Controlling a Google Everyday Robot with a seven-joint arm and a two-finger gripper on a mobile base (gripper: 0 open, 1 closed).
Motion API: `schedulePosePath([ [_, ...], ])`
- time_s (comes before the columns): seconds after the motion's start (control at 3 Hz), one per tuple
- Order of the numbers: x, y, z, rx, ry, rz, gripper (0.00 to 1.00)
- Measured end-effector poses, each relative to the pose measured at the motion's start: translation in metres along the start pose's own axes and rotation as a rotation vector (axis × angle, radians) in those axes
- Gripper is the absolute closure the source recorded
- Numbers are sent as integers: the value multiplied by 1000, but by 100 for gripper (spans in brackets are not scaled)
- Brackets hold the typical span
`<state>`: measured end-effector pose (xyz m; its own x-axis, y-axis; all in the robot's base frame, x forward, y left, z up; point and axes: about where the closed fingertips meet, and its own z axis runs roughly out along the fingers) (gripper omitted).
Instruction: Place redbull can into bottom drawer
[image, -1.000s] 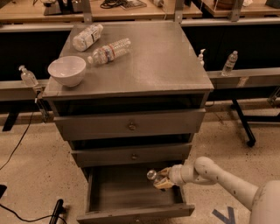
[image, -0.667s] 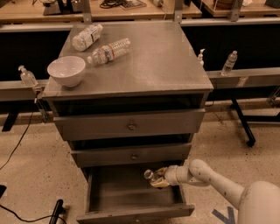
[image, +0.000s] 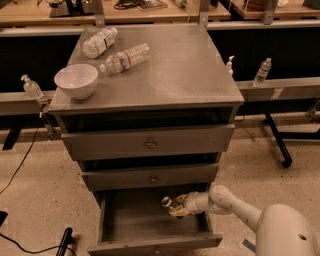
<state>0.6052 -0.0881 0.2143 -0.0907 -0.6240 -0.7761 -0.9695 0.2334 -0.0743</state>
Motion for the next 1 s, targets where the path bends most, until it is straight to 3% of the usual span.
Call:
schedulePosePath([
  [0.67, 29, -3, 11, -4, 67, 110, 99],
  [1.0, 43, -2, 13, -17, 134, 159, 69],
])
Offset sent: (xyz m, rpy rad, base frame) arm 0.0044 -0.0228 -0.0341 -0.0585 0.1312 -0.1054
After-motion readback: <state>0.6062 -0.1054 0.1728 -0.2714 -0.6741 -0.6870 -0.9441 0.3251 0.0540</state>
